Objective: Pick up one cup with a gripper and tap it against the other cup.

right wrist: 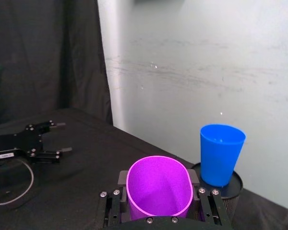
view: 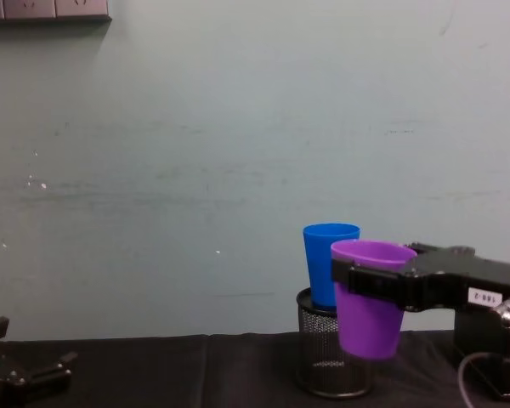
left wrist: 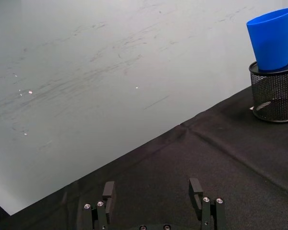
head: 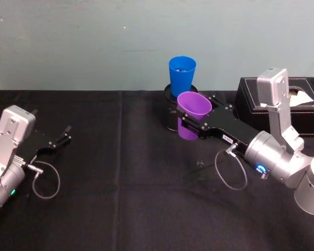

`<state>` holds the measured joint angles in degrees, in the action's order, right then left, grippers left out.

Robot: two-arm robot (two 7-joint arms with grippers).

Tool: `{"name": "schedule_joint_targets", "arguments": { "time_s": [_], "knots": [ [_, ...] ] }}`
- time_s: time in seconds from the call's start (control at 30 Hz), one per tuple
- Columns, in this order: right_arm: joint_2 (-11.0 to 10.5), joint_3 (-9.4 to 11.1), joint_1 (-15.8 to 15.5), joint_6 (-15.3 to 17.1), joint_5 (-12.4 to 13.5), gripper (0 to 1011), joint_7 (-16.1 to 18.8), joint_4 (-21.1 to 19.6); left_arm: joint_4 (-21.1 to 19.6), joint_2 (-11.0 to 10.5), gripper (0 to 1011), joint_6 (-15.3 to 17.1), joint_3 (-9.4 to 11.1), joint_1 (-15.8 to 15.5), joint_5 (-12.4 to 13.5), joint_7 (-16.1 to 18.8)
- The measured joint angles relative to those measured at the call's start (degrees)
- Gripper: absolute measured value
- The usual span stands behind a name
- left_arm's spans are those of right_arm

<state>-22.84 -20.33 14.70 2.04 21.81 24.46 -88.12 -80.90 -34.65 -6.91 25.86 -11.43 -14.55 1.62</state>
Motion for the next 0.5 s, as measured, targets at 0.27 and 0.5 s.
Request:
{"name": "schedule_joint_targets", "arguments": {
  "time_s": [0.27, 0.5],
  "knots": [
    [2.06, -0.76, 2.74, -0.62, 0.77, 722, 0.33, 5.70, 0.00, 0.00, 1000, 0.00, 0.00, 0.00, 0.00, 0.00],
    [3.72, -1.61, 6.31, -1.64, -0.39, 722, 0.07, 10.30, 0.00, 0.00, 1000, 0.00, 0.00, 0.00, 0.00, 0.00]
  ]
}}
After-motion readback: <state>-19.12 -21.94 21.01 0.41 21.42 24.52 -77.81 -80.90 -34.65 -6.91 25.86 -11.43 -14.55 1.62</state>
